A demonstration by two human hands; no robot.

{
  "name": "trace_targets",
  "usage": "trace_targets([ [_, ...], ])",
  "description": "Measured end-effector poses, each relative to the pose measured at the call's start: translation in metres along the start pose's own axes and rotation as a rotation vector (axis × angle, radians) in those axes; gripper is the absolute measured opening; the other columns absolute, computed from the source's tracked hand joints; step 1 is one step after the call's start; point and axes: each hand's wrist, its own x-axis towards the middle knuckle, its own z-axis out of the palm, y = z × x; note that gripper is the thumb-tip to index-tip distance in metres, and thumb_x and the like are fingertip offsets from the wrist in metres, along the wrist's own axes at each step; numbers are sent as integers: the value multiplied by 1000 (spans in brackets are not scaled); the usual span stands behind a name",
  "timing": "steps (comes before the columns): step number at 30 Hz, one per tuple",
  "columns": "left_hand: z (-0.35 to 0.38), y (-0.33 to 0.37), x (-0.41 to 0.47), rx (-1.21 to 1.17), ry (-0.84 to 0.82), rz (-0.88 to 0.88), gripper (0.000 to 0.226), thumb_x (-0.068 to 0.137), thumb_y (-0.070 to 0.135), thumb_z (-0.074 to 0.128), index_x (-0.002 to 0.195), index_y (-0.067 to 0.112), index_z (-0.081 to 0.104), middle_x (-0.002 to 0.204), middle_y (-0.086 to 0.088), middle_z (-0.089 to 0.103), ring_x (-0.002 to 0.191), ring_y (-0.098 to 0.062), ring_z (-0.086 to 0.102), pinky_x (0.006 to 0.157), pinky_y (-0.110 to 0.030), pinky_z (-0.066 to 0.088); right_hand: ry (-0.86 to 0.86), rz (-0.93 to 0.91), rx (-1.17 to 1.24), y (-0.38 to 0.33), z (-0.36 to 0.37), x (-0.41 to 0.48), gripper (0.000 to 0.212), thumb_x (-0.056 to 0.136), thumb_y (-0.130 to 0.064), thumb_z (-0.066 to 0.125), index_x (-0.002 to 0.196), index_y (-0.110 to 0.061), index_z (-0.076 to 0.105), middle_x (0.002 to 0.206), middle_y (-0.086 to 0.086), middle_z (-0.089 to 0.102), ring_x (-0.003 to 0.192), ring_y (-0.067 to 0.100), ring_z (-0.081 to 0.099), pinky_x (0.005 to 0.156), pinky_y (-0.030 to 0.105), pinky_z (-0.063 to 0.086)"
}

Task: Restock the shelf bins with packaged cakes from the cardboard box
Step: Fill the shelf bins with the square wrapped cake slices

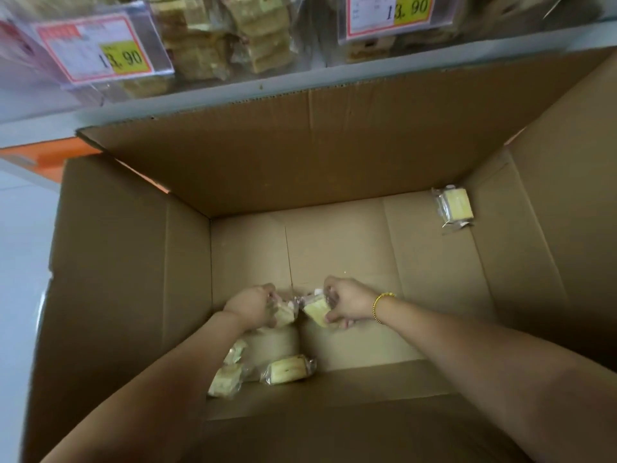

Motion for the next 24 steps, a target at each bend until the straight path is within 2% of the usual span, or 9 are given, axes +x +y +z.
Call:
trace_targets([
  [3,-36,18,-11,-196,262,69,43,73,23,80,106,25,53,97,0,64,79,-15,57,60,-23,38,261,-127,3,-18,-44,-24,41,74,-3,77,101,-19,50,93,3,62,54,13,56,55,28,55],
  [5,-58,32,-21,-307,424,141,46,71,16,81,109,24,56,99,2,63,86,-16,58,64,-22,34,471,-248,-14,-31,-72,-46,46,74,-1,75,109,-23,55,108,1,63,78,14,57,67,18,45],
  [8,-92,61,-45,-394,681,356,46,70,10,79,108,24,59,106,6,62,102,-15,57,75,-20,37,662,-490,169,-53,-102,-87,54,72,9,71,101,-35,57,123,-4,56,115,13,55,88,19,46],
  [11,-118,95,-75,-545,888,585,51,70,-1,76,109,26,59,115,17,56,117,-11,55,98,-29,46,685,-657,399,-80,-117,-136,62,74,18,67,104,-36,60,142,-9,36,107,4,63,85,16,50],
  [13,-134,116,-98,-654,963,701,61,70,-7,72,110,37,56,127,22,50,126,-8,50,100,-31,47,651,-762,534,-92,-123,-168,61,71,16,72,110,-30,60,147,-12,32,107,4,64,86,18,51],
  [16,-153,141,-134,-701,973,835,61,72,-2,76,112,38,55,138,17,45,128,0,47,96,-22,47,615,-897,813,-97,-127,-213,51,59,-17,88,106,-26,69,146,-18,39,117,11,60,88,26,53],
  [19,-161,163,-168,-712,839,972,59,66,29,85,115,39,54,146,17,37,130,3,43,96,-18,46,658,-957,994,-99,-128,-245,52,53,-49,89,95,-22,74,141,-14,50,119,14,59,85,31,55],
  [22,-162,181,-189,-941,684,1028,68,59,48,84,116,21,57,148,13,35,126,4,48,91,-16,47,691,-977,1043,-101,-131,-261,59,54,-48,88,101,-17,70,137,-3,54,114,21,63,82,32,56],
  [24,-165,190,-199,-1073,674,1009,51,70,48,75,108,16,63,145,13,41,122,4,51,86,-19,50,696,-996,1064,-103,-131,-267,72,55,-43,89,118,-21,62,132,4,58,113,24,63,81,31,57],
])
